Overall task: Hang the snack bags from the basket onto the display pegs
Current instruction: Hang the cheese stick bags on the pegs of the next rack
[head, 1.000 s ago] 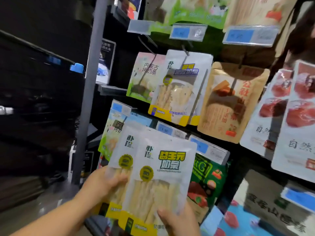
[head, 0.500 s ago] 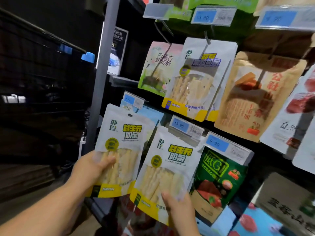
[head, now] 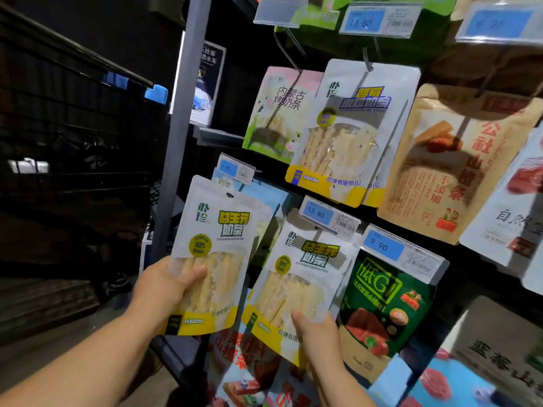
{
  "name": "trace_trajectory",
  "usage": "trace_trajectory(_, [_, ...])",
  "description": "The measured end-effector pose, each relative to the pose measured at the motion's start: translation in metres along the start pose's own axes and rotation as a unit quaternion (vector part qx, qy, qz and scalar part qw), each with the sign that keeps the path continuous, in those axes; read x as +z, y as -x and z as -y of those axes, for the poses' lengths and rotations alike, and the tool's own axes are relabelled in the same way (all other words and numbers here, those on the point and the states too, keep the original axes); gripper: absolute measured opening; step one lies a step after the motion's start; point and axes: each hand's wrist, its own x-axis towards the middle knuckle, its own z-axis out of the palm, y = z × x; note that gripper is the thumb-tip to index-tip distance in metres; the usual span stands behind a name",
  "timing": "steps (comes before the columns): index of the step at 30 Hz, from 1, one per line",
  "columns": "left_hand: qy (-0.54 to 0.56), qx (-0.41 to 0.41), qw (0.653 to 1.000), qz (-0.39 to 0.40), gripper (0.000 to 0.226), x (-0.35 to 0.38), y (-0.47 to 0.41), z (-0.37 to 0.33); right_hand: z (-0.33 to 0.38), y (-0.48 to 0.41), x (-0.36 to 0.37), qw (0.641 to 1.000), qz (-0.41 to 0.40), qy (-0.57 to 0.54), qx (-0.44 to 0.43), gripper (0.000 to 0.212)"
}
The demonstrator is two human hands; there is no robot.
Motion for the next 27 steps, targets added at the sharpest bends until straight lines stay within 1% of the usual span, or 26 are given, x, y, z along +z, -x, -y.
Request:
trace_trajectory(2, [0.003, 0.0, 1.0, 0.008, 0.015, 0.0, -0.001, 0.001, 0.001, -0.008, 0.001, 1.0, -0.009, 0.006, 0.009, 0.055])
trace_trajectory(6, [0.018, -0.002, 0.999, 0.046, 0.013, 0.004, 0.001, 0.0, -0.005, -0.011, 0.003, 0.999, -0.039, 0.007, 0.011, 0.053])
trace_trajectory(8, [0.041, -0.01, 0.996, 0.072, 0.012, 0.007, 0.001, 0.001, -0.008, -0.006, 0.003, 0.997, -0.073, 0.006, -0.003, 0.047])
trace_trajectory(11, [0.069, -0.024, 0.991, 0.112, 0.017, 0.01, 0.001, 0.005, -0.009, 0.004, -0.001, 0.991, -0.13, -0.022, -0.032, 0.029])
trace_trajectory(14, [0.079, -0.03, 0.986, 0.146, 0.017, 0.014, 0.003, 0.005, -0.013, 0.014, 0.001, 0.98, -0.191, -0.022, -0.056, 0.032])
trace_trajectory(16, [0.09, -0.032, 0.981, 0.166, 0.023, 0.016, 0.003, 0.005, -0.014, 0.022, 0.003, 0.974, -0.198, -0.001, -0.113, 0.03])
trace_trajectory(18, [0.111, -0.041, 0.974, 0.193, 0.037, 0.018, 0.004, 0.006, -0.008, 0.031, 0.004, 0.978, -0.157, -0.016, -0.14, 0.019])
trace_trajectory(19, [0.129, -0.051, 0.968, 0.207, 0.046, 0.019, 0.004, 0.006, -0.005, 0.034, 0.005, 0.985, -0.107, -0.043, -0.132, 0.019])
trace_trajectory(20, [0.147, -0.066, 0.961, 0.223, 0.055, 0.019, 0.005, 0.007, -0.001, 0.036, 0.007, 0.989, -0.053, -0.071, -0.116, 0.023])
trace_trajectory(21, [0.162, -0.078, 0.953, 0.242, 0.06, 0.02, 0.005, 0.007, 0.007, 0.038, 0.009, 0.991, 0.001, -0.09, -0.095, 0.033])
trace_trajectory(22, [0.169, -0.084, 0.947, 0.261, 0.062, 0.02, 0.006, 0.007, 0.009, 0.038, 0.011, 0.992, 0.049, -0.094, -0.074, 0.043])
trace_trajectory(24, [0.159, -0.088, 0.939, 0.293, 0.059, 0.022, 0.009, 0.005, 0.014, 0.037, 0.015, 0.985, 0.126, -0.115, -0.023, 0.049])
trace_trajectory(26, [0.157, -0.095, 0.928, 0.324, 0.057, 0.024, 0.013, 0.006, 0.015, 0.035, 0.018, 0.983, 0.154, -0.104, -0.006, 0.06])
trace_trajectory(27, [0.156, -0.099, 0.923, 0.337, 0.055, 0.026, 0.014, 0.006, 0.012, 0.034, 0.019, 0.983, 0.154, -0.099, -0.009, 0.057])
